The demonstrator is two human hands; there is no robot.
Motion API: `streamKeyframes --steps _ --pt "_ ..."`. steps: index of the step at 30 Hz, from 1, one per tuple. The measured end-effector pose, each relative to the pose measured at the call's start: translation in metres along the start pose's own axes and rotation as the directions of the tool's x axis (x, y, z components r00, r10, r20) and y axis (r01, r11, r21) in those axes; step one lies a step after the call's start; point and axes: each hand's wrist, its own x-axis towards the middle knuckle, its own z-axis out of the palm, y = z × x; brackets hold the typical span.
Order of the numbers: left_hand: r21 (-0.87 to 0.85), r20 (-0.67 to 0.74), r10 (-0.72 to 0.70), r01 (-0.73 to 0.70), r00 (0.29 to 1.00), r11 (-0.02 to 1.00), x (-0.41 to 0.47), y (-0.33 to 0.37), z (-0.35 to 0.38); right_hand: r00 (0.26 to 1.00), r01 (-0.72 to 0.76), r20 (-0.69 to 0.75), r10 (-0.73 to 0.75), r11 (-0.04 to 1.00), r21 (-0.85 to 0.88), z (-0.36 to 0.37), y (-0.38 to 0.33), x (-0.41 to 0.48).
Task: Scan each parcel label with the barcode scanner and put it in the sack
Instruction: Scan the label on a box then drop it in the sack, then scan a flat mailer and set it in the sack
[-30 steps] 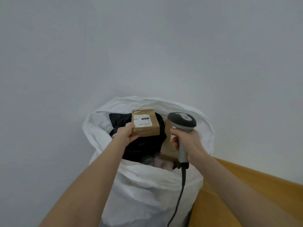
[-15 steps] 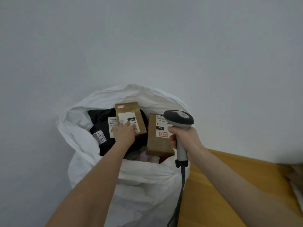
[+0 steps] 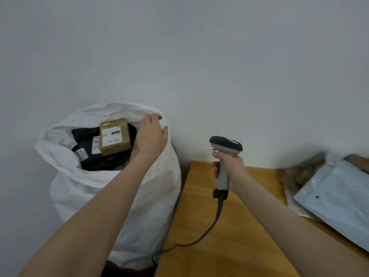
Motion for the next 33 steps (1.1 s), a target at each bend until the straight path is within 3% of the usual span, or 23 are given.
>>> streamKeyframes --steps 4,9,16,21,24,27,30,33 --pt "-0.022 0.193 0.156 -0.155 0.969 0.988 -0.051 0.107 0.026 0.995 -0.058 -0.072 0.063 0.996 0.064 -0.102 0.002 -0.029" --pt "-0.139 0.427 0.274 -0.237 0.862 0.961 -0.117 0.241 0.073 0.966 -0.078 -0.238 0.104 0.990 0.116 -0.232 0.001 -0.060" --pt "-0.283 0.665 0.358 -0.222 0.655 0.933 -0.169 0.372 0.140 0.858 -0.005 -0.503 0.101 0.982 0.189 -0.360 -0.009 -0.087" --pt "-0.335 0.728 0.405 -0.228 0.553 0.914 -0.176 0.431 0.192 0.743 0.053 -0.660 0.109 0.974 0.220 -0.425 -0.022 -0.079" --pt "-0.358 0.738 0.329 -0.072 0.589 0.931 -0.162 0.459 0.226 0.695 0.073 -0.707 0.130 0.965 0.250 -0.448 -0.028 -0.066" --pt "-0.318 0.770 0.144 0.179 0.621 0.931 -0.131 0.475 0.261 0.692 0.071 -0.709 0.137 0.964 0.255 -0.459 -0.032 -0.049" --pt "-0.264 0.839 0.026 0.365 0.544 0.892 -0.110 0.471 0.290 0.694 0.064 -0.704 0.154 0.960 0.273 -0.467 -0.032 -0.037" --pt "-0.317 0.892 0.045 0.553 0.449 0.771 -0.104 0.461 0.297 0.709 0.053 -0.685 0.166 0.957 0.286 -0.469 -0.035 -0.032"
